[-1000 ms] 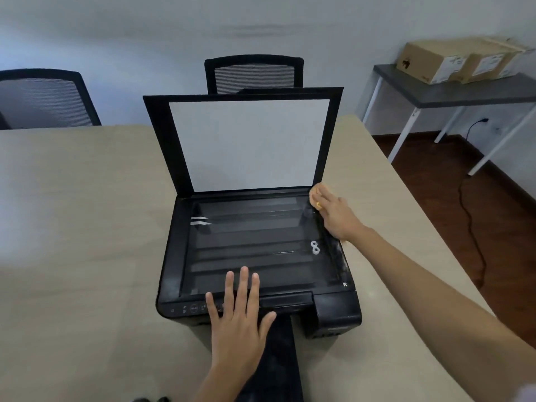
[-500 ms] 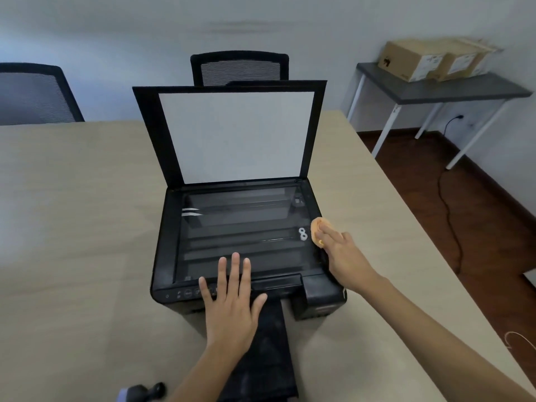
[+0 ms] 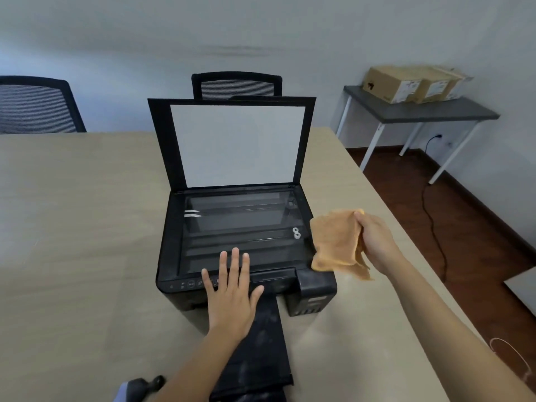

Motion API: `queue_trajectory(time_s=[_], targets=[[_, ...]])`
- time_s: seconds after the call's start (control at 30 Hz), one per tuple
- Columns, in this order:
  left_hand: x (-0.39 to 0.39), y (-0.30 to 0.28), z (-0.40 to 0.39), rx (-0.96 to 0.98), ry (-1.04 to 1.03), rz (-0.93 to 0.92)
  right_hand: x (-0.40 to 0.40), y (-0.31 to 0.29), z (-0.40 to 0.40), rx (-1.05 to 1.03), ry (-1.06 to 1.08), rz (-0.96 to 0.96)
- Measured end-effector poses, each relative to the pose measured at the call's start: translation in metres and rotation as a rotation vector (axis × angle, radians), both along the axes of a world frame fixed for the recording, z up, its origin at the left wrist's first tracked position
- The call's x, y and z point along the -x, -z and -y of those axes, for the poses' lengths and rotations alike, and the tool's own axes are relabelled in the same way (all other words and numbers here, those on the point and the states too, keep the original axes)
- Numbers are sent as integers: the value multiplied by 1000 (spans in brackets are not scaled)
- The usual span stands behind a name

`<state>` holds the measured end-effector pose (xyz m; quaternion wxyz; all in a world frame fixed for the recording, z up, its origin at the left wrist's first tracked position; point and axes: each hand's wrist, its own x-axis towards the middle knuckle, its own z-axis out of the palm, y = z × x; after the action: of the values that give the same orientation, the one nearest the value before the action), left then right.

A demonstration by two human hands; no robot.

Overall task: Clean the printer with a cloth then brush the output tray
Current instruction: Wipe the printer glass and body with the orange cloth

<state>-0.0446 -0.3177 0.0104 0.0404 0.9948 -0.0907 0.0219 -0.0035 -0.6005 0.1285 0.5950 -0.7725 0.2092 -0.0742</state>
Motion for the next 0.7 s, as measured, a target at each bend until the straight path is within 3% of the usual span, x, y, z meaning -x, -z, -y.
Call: queue_trajectory(time_s=[0.1, 0.17, 0.2, 0.27, 0.53, 0.7], targets=[[0, 2, 0, 6, -2, -6, 0, 20, -25, 424, -131, 68], [-1, 2, -1, 11, 3, -3, 2, 57, -43, 714, -417, -140], [-1, 2, -1, 14, 4, 0, 3, 77, -48, 856, -470, -237], [0, 2, 0, 20, 7, 6, 7, 105, -50, 1023, -419, -215], [-1, 4, 2, 14, -2, -7, -37, 99, -35, 1047, -520, -104], [-2, 2, 1, 51, -12, -14, 38, 94, -38, 1047, -541, 26]])
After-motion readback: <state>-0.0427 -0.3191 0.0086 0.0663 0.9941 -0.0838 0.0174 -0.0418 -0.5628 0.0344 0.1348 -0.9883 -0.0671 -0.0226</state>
